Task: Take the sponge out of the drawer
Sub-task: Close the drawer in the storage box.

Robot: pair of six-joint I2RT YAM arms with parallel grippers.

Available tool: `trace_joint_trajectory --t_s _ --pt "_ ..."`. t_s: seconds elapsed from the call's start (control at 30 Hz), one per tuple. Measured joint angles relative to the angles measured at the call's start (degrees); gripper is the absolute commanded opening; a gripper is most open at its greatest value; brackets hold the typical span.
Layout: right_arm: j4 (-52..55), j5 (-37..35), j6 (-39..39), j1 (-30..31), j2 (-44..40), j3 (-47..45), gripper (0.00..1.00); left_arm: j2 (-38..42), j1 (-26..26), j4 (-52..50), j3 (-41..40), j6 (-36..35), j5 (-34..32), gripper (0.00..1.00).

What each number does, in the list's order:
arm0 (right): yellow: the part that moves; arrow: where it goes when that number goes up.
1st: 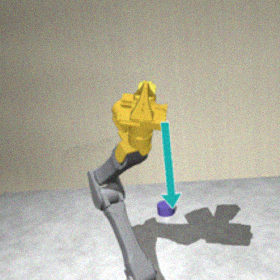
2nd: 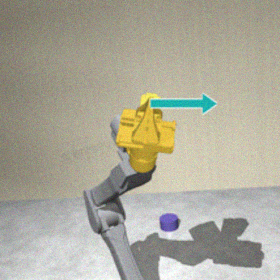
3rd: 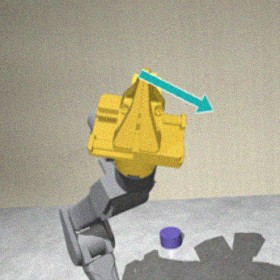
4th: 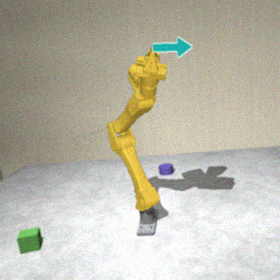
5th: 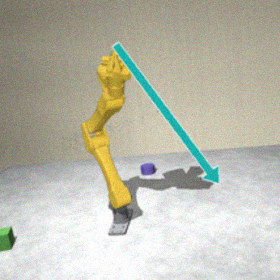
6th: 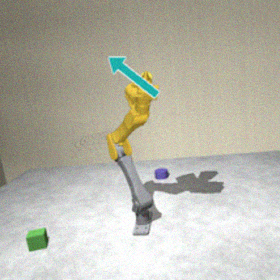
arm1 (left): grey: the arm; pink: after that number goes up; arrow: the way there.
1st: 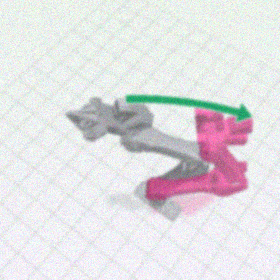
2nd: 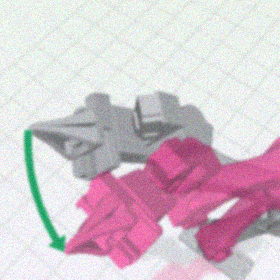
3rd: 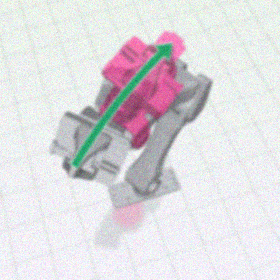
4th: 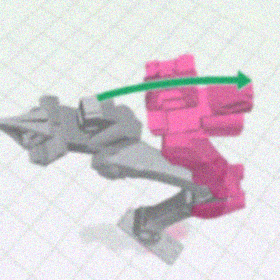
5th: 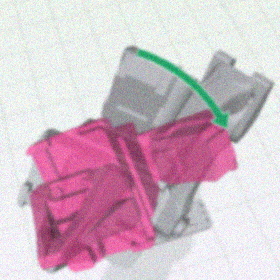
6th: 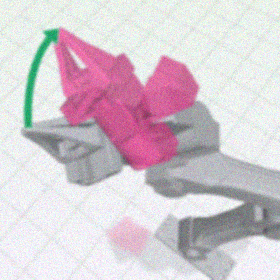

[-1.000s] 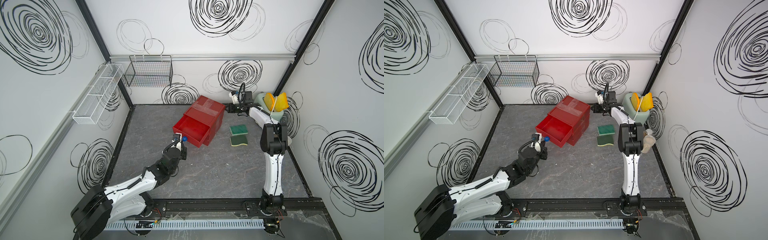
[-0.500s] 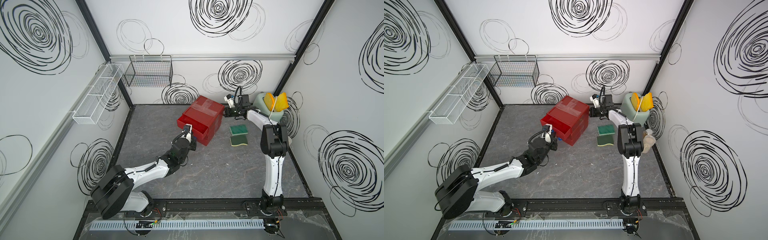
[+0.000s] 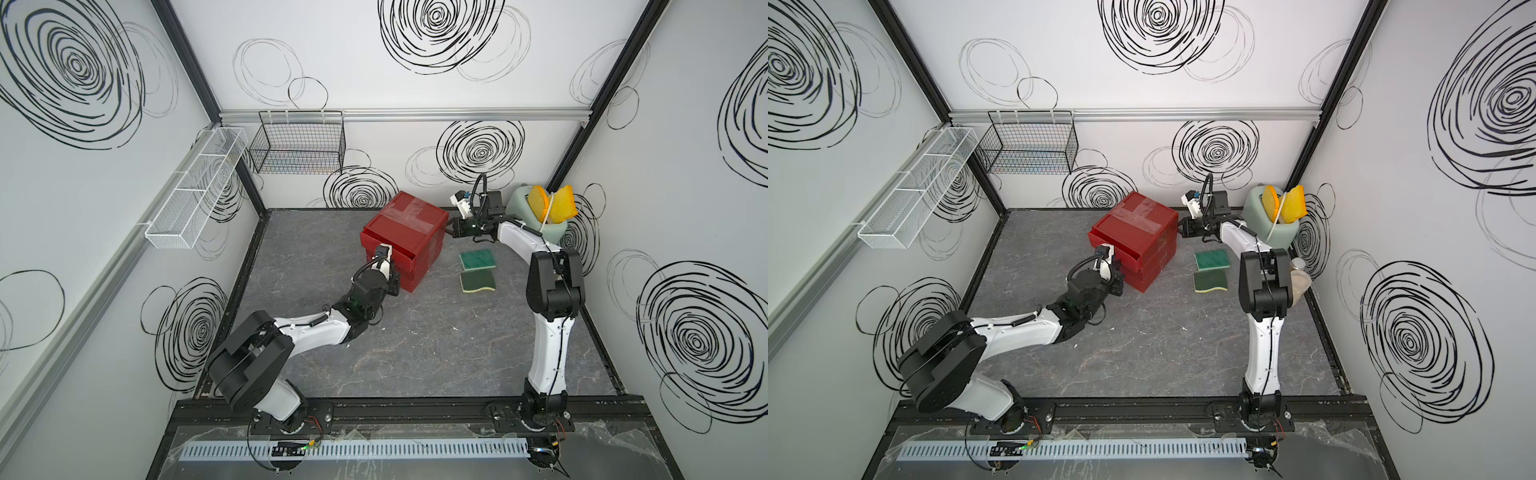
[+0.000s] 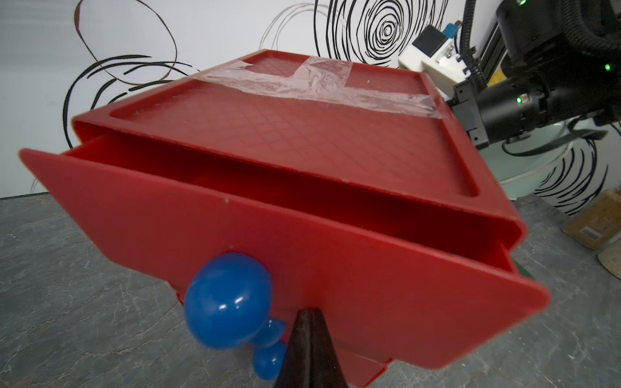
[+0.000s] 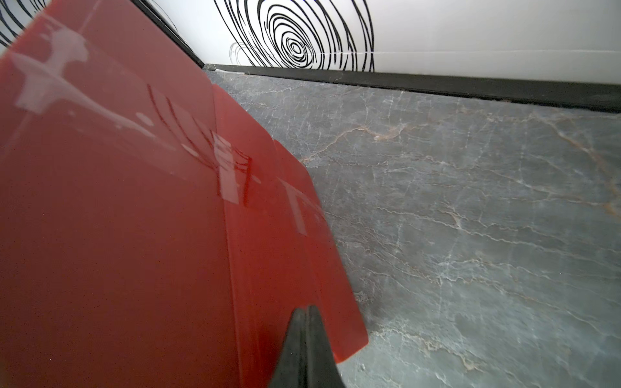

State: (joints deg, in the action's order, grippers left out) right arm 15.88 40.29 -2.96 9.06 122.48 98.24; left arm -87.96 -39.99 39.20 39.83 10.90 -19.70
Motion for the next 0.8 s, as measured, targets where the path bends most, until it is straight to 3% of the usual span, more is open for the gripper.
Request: trace_joint_trajectory --t_s 0.37,0.53,0.63,0.8 --pt "0.90 -2.43 1.70 -0.02 -2.99 -1.07 0.00 -2.75 0.31 1.64 4.09 -0.02 2.32 0.00" --pt "3.91 -8.72 2.27 0.07 -5.88 -1.05 0.01 -1.25 0.28 1.55 2.23 -0.07 2.32 0.19" --pt "5.62 -13.29 2.67 0.61 -9.18 -0.87 0.27 2.69 0.31 0.76 -2.16 0.02 2.08 0.30" --pt "9.25 -18.03 5.29 2.71 -14.62 3.56 0.39 9.46 0.35 -2.60 -8.81 0.33 1.51 0.42"
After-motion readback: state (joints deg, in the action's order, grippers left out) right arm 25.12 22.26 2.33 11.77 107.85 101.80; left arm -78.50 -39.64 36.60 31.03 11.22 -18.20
